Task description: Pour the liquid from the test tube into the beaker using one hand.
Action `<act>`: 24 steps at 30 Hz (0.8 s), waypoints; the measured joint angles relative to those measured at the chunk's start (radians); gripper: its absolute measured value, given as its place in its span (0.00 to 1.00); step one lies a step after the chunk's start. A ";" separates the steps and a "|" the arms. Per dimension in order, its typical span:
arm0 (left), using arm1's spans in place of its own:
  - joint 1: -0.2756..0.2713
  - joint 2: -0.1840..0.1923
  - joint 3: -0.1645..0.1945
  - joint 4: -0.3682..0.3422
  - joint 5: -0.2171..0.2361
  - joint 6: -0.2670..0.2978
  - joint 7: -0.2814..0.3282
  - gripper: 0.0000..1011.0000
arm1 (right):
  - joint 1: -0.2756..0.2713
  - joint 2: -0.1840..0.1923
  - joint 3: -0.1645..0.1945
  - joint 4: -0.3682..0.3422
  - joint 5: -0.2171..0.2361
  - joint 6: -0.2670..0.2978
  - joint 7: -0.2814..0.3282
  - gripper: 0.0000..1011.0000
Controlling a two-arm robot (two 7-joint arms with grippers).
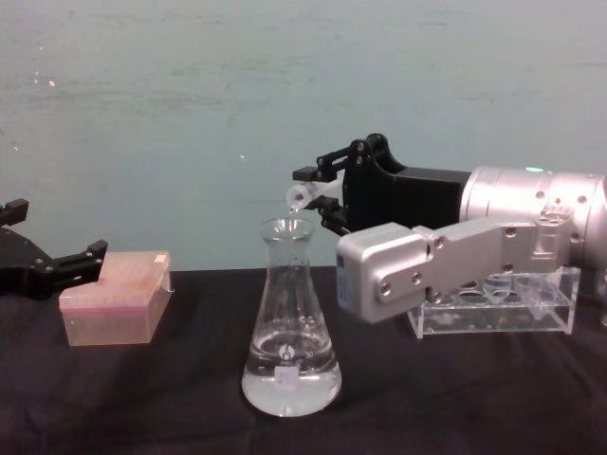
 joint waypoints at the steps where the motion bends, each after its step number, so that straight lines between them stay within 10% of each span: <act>1: 0.000 0.000 0.000 0.000 0.000 0.000 0.000 0.99 | 0.001 0.000 -0.002 0.000 -0.002 0.000 -0.002 0.20; 24: 0.000 0.000 0.000 0.000 0.000 0.000 0.000 0.99 | 0.019 0.014 -0.034 0.002 -0.055 0.014 -0.052 0.20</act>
